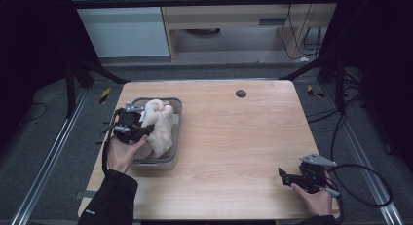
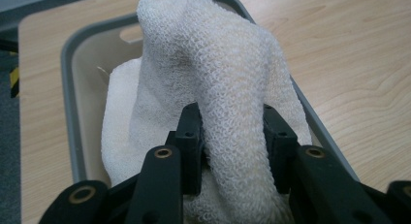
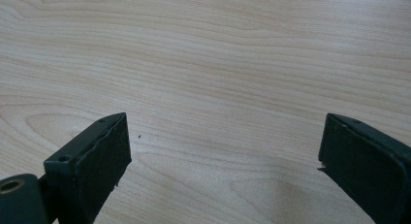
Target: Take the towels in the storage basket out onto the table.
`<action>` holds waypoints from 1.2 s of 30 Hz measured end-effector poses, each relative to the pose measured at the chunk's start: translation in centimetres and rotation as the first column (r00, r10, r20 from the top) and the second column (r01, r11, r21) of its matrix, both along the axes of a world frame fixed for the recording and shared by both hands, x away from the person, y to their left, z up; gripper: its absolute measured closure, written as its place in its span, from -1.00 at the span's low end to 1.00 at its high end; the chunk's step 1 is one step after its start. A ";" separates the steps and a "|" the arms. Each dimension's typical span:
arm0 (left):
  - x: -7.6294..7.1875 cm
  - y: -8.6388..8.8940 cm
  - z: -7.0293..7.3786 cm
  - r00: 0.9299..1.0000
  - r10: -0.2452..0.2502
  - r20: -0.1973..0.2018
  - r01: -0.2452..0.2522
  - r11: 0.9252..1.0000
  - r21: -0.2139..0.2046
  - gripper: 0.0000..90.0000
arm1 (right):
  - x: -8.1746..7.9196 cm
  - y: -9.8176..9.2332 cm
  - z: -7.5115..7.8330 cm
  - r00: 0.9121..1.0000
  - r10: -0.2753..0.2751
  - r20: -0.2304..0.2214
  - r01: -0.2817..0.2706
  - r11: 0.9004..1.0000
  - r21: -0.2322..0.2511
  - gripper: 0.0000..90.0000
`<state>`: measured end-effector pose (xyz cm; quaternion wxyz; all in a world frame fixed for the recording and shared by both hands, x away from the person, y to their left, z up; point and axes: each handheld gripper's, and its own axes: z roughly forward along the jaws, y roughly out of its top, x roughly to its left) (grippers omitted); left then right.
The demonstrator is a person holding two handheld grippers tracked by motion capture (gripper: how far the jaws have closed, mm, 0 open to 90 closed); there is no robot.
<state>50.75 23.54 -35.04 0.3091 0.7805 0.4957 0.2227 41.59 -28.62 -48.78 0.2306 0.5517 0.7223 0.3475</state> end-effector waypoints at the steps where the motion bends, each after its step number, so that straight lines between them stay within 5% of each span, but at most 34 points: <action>1: -0.1 0.1 0.3 1.000 -0.003 0.005 0.003 1.000 0.005 0.47 | 0.0 0.0 0.0 1.000 -0.003 -0.001 0.003 1.000 0.004 -0.90; 36: -1.8 1.3 7.8 0.988 -0.005 0.154 0.016 0.998 -0.066 0.48 | 0.0 0.0 0.0 1.000 0.002 -0.002 -0.002 1.000 0.003 -0.90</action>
